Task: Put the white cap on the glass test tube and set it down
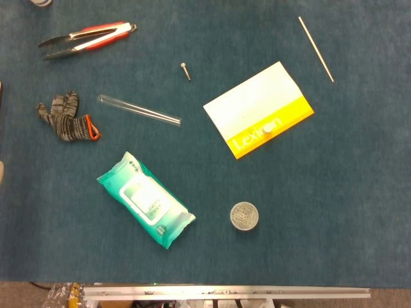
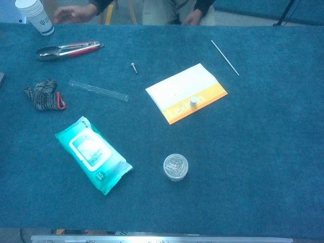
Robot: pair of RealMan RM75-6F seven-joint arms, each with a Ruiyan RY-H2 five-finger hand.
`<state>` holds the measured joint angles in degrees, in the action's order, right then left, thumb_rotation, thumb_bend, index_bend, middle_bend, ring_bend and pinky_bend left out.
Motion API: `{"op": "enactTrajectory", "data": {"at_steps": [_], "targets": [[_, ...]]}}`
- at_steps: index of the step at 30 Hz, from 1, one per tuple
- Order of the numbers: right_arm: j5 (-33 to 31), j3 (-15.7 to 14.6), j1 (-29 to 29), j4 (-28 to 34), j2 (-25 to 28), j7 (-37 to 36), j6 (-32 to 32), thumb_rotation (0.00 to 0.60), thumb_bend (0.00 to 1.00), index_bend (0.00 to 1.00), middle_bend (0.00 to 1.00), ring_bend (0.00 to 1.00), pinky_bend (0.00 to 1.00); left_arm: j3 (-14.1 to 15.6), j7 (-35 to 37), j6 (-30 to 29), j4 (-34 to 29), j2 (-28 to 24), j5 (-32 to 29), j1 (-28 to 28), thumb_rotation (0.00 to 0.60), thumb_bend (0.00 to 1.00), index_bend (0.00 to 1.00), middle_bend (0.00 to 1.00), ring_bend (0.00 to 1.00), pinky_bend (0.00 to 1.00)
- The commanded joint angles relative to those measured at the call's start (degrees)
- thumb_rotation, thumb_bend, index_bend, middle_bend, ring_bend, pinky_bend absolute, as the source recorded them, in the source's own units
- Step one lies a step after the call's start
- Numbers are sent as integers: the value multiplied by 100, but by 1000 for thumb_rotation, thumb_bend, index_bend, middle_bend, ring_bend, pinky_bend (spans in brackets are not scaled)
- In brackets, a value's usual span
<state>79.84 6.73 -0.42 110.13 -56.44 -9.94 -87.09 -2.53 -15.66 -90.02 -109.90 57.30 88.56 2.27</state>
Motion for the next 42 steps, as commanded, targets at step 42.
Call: {"op": "enactTrajectory", "data": {"at_steps": [42], "targets": [[-40, 474, 1319, 1020, 294, 400, 1322, 600, 329, 456, 238, 60, 175, -246, 611, 2718, 187, -187, -152, 1888, 600, 328, 268, 157, 0, 138]]}}
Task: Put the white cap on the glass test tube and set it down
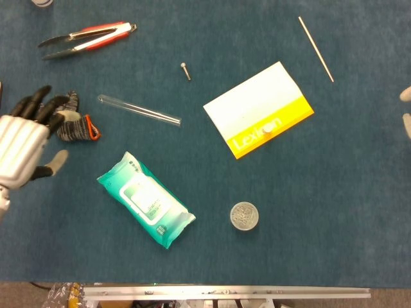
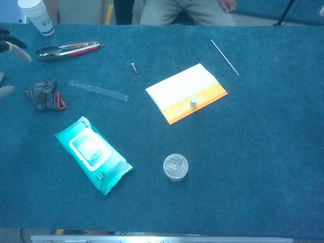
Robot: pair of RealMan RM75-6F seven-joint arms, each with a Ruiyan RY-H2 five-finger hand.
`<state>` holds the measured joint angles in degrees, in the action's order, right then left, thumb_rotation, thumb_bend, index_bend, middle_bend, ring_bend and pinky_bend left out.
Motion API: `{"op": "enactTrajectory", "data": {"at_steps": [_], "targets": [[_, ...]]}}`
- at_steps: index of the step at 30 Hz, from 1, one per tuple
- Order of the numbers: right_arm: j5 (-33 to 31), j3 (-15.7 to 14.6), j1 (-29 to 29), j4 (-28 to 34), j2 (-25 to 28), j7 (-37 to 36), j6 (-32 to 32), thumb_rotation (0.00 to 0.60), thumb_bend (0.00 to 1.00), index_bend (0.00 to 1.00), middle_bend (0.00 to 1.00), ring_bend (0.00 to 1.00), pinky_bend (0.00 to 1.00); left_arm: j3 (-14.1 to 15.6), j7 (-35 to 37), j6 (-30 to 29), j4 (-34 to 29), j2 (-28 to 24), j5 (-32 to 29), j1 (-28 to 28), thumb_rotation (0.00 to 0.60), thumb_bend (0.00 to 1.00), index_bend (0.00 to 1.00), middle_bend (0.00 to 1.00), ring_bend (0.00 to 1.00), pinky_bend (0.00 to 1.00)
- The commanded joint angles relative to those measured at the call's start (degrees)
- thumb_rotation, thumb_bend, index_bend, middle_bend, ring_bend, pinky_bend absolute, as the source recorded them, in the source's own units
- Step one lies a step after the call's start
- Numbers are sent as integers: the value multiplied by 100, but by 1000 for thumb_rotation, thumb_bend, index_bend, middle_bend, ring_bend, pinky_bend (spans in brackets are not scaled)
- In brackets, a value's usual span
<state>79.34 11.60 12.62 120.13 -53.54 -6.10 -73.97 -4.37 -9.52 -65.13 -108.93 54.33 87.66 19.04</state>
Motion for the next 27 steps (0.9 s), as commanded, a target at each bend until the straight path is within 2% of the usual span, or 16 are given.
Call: {"op": "enactTrajectory", "data": {"at_steps": [1, 9, 14, 20, 27], "targets": [[17, -21, 21, 31, 9, 26, 10, 600, 329, 456, 238, 60, 175, -76, -8, 312, 118, 147, -84, 281, 600, 328, 268, 157, 1, 138], [86, -108, 14, 73, 64, 19, -31, 600, 329, 456, 238, 60, 175, -228, 43, 1103, 450, 544, -407, 953, 600, 328, 268, 158, 7, 138], [341, -235, -34, -78, 91, -244, -59, 600, 329, 456, 238, 60, 175, -322, -168, 1457, 818, 936, -742, 1312, 600, 328, 268, 157, 7, 137], [310, -290, -40, -109, 94, -250, -69, 600, 329, 456, 238, 60, 175, -439, -678, 1790, 1259, 1457, -1492, 1698, 600, 328, 281, 137, 6, 138], [320, -352, -108, -115, 170, -322, -160, 600, 329, 456, 238, 60, 175, -507, -1263, 1935, 1736, 1988, -2424, 2086, 600, 328, 368, 130, 5, 138]]}}
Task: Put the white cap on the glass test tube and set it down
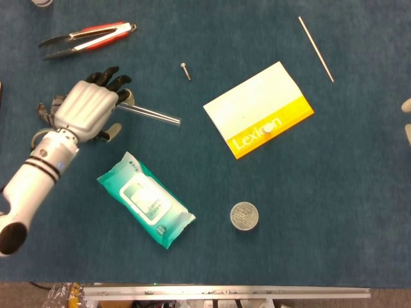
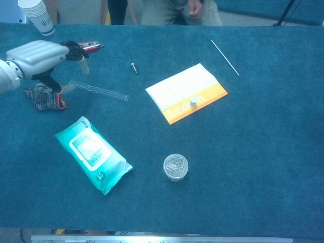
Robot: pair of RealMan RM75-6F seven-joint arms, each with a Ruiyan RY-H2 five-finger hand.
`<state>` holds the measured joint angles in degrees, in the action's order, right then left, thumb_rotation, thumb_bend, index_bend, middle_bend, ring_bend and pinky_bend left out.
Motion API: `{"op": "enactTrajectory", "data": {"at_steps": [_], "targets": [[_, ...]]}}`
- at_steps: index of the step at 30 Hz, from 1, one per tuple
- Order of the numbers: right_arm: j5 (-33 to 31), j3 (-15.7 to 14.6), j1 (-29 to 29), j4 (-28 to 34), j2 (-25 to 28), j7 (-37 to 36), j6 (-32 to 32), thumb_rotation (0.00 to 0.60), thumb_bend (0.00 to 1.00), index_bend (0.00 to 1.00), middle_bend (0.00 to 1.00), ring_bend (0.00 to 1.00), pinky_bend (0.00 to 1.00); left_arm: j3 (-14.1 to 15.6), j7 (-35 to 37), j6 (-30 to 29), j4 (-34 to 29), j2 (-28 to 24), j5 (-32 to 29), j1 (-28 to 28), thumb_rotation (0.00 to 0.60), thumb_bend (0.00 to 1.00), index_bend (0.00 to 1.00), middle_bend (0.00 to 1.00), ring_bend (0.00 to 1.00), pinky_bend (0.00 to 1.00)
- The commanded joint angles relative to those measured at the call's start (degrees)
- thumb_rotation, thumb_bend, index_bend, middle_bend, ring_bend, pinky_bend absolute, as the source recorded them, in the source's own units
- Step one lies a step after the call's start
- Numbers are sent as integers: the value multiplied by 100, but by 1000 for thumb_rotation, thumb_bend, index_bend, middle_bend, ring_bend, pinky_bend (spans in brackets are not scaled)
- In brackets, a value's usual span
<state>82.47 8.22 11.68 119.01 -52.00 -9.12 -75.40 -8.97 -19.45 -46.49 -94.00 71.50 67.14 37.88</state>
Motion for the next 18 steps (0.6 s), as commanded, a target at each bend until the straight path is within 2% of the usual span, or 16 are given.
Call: {"op": "enactTrajectory", "data": {"at_steps": [1, 11, 18], "targets": [[10, -22, -21, -9, 23, -29, -23, 600, 329, 456, 238, 60, 175, -51, -320, 71, 298, 334, -470, 242, 600, 326, 371, 128, 5, 138], [25, -81, -49, -87, 66, -170, -46, 600, 329, 456, 238, 60, 175, -8, -832, -31, 919, 967, -1372, 607, 593, 293, 368, 116, 2, 138], [68, -123, -95, -123, 107, -254, -108, 600, 329, 456, 238, 60, 175, 43, -958, -68, 1285, 1341, -1787, 751, 600, 293, 374, 116, 2, 138]]}}
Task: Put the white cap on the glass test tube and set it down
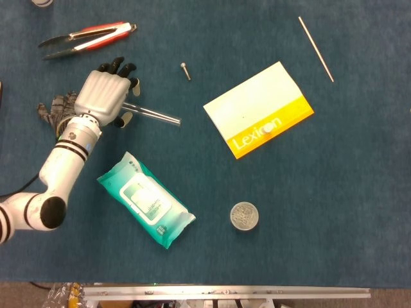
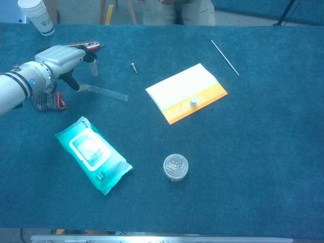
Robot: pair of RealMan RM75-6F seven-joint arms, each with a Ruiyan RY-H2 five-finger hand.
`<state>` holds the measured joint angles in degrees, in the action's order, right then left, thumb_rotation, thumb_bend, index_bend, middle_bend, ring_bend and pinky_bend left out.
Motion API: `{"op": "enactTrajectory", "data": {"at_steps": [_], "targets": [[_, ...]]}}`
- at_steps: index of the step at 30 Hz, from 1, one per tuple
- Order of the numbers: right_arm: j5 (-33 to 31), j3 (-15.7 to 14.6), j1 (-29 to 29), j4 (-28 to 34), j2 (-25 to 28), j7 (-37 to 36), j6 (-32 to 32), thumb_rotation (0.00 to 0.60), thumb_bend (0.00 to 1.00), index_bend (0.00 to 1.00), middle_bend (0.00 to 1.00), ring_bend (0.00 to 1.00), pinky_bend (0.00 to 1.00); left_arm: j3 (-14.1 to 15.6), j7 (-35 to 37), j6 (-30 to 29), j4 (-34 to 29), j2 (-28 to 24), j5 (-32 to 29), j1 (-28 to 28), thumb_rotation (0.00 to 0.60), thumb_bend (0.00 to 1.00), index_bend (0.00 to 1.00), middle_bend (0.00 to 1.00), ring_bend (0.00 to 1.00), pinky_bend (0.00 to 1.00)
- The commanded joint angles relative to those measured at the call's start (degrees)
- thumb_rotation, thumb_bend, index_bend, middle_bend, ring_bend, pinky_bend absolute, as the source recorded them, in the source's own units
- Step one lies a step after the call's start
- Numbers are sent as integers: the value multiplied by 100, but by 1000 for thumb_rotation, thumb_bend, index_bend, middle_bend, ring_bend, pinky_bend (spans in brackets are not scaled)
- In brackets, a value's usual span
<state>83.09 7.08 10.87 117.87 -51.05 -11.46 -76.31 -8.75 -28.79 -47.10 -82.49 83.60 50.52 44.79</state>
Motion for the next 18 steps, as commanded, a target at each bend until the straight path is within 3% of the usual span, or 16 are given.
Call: {"op": "enactTrajectory", "data": {"at_steps": [1, 18], "targets": [[9, -15, -24, -12, 22, -37, -29, 600, 329, 456, 238, 60, 175, 29, -30, 3, 186, 173, -162, 78, 600, 293, 375, 116, 2, 138], [10, -75, -118, -124, 129, -274, -110, 600, 329, 456, 238, 60, 175, 213, -53, 63, 864, 654, -502, 193, 600, 293, 409, 135, 2, 138]]}}
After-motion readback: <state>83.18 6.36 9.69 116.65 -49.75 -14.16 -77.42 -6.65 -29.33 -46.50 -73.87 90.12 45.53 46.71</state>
